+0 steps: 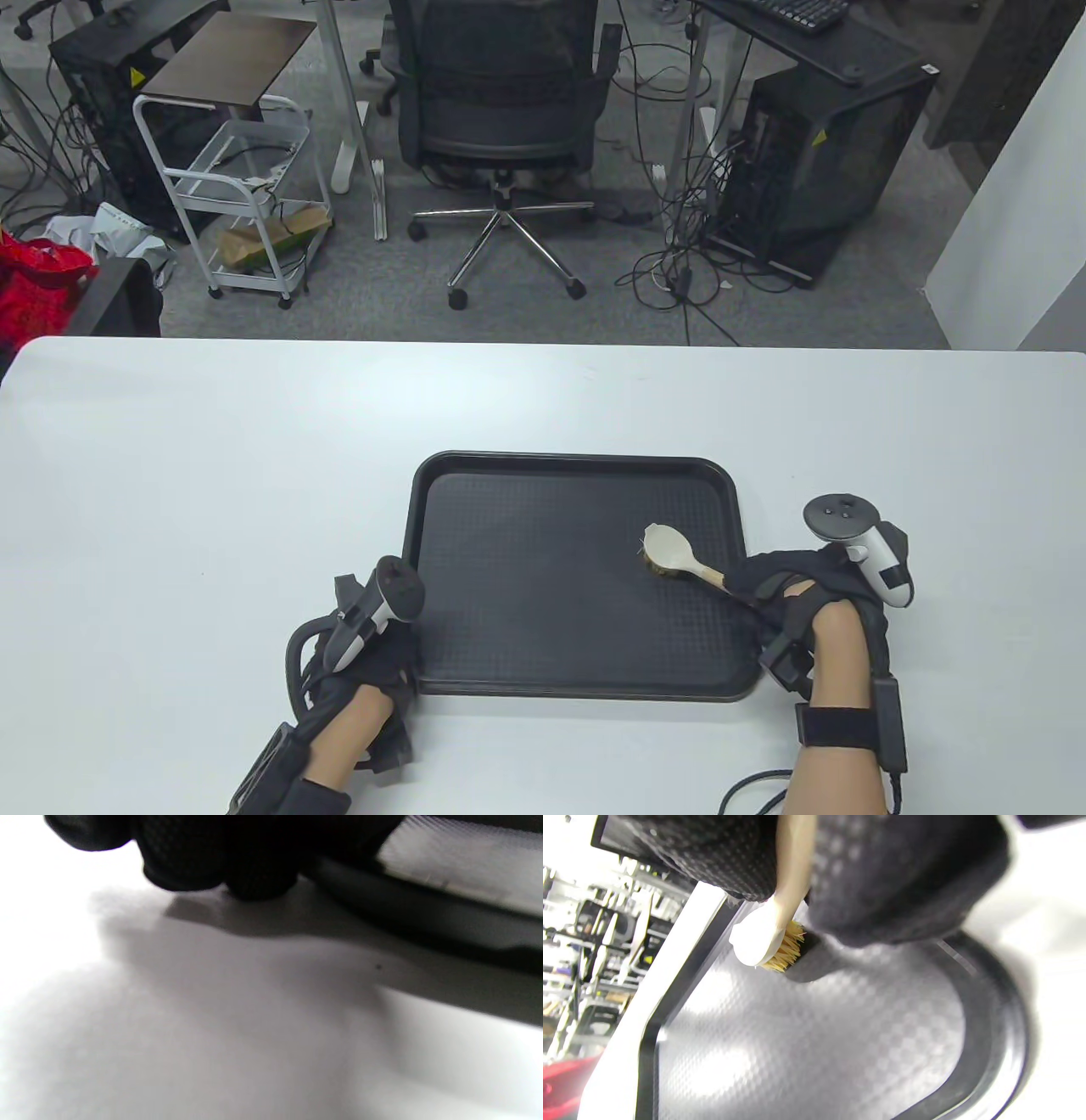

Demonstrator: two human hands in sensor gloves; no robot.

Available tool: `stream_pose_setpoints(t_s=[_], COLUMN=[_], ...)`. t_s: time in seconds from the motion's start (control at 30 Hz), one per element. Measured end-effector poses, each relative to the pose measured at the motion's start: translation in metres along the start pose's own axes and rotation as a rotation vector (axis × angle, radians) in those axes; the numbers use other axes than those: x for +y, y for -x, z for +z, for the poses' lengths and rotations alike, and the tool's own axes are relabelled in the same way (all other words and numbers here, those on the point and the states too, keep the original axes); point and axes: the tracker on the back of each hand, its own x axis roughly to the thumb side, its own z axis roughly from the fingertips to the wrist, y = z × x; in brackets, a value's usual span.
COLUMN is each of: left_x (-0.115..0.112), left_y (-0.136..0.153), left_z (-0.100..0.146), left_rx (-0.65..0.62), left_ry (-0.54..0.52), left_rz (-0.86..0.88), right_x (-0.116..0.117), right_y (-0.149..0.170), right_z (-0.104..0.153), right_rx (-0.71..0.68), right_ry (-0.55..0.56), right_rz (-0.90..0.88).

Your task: Scrub the tray with pot brush

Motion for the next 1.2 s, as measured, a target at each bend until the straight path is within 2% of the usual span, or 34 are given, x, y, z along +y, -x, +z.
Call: stream_pose_setpoints(t_s=[0.23,0.37,0.43,0.57,0.63,0.73,0.87,1.0,1.2], left_x=[0.000,0.000,0.000,-0.001,-0.001,-0.001,-0.001,-0.001,-0.001], left_y=[0.000,0.000,0.000,-0.001,-0.001,0.000,0.000,0.000,-0.001], left_z=[0.000,0.000,0.000,0.000,0.000,0.000,0.000,0.000,0.000], left_rx=[0.003,0.005,0.005,0.004,0.004,0.003,0.001,0.000,0.000], left_ry=[0.000,-0.001,-0.002,-0.003,-0.004,-0.004,-0.003,-0.001,-0.003], left_rz=[0.001,0.000,0.000,0.001,0.000,0.006,0.006,0.004,0.002], right_x=[-0.018,-0.015,-0.006,0.032,0.062,0.101,0.148,0.178,0.205], right_y=[0.015,-0.003,-0.021,-0.067,-0.089,-0.107,-0.119,-0.122,-0.131], right_z=[0.013,0.024,0.027,0.028,0.025,0.018,0.007,-0.002,-0.003], right_rx=[0.053,0.024,-0.062,-0.231,-0.292,-0.336,-0.343,-0.357,-0.356], right_ry=[0.084,0.112,0.092,-0.001,-0.050,-0.127,-0.107,-0.143,-0.123], right_rz=[-0.012,0.045,0.062,0.113,0.156,0.108,0.058,0.010,0.088])
